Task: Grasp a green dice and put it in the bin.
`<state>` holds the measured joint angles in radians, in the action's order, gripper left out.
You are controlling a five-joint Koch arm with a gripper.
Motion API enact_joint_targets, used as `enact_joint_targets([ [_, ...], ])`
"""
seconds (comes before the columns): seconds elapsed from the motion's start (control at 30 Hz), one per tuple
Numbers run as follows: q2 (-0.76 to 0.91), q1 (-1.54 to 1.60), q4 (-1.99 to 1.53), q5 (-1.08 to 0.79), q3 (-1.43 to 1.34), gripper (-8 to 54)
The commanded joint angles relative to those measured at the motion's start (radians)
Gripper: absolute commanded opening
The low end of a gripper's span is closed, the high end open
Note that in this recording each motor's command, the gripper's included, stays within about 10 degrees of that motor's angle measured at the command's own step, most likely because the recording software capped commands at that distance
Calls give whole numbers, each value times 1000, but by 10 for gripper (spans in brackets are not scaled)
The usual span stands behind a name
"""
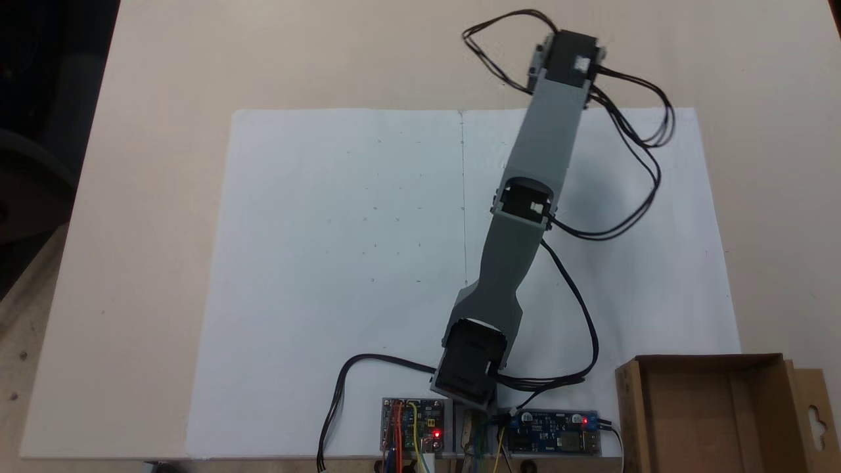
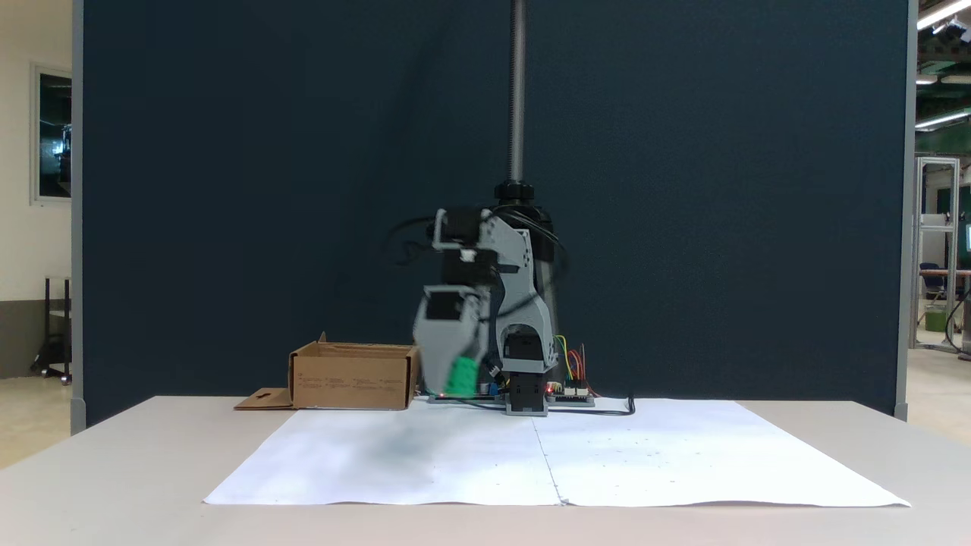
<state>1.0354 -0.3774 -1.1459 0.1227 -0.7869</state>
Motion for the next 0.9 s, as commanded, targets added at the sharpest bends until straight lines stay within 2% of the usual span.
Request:
enact_joint_targets([
  [0.0,114,-114,23,58,55,121],
  [0.37,264,-586,18,-87,55,121],
  [0.87,293,-1144,-3,-383,31,121],
])
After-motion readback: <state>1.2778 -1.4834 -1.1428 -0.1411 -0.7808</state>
